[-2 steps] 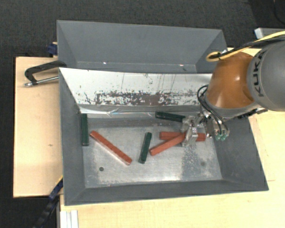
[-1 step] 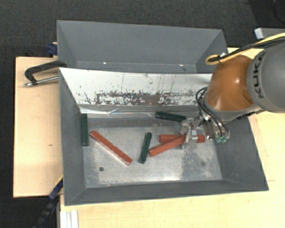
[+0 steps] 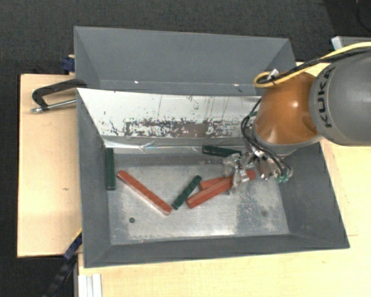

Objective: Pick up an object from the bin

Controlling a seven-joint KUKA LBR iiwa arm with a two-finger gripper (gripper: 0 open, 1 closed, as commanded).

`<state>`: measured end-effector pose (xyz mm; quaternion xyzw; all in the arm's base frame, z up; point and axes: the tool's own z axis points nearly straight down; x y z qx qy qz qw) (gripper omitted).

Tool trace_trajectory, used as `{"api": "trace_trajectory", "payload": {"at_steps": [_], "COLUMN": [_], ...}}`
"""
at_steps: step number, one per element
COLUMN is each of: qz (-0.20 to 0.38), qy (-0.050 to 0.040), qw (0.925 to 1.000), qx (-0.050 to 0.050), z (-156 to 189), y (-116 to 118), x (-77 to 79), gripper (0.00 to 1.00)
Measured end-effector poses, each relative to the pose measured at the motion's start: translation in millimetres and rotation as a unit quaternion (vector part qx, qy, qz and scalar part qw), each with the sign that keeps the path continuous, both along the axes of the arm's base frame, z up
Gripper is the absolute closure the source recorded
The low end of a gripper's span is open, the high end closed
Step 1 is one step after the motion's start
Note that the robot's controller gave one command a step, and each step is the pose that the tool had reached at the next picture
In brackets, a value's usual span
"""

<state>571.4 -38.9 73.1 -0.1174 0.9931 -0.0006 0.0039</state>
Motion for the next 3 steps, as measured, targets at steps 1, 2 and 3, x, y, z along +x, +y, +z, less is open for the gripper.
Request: {"api": "trace_trajectory", "payload": {"at_steps": [1,2,3], "qz": [0.0,0.024,0.052], "qy": [0.0,-0.0004,-0.0009], "qw": [1.0,0.9997,0.9986], "qx": [0.0,-0.001,-0.002], "z": [0,0,1], "y": [0,14,49], "x": [0.0,7.3,21.6], "gripper": [1.0,1.0,1.0]}}
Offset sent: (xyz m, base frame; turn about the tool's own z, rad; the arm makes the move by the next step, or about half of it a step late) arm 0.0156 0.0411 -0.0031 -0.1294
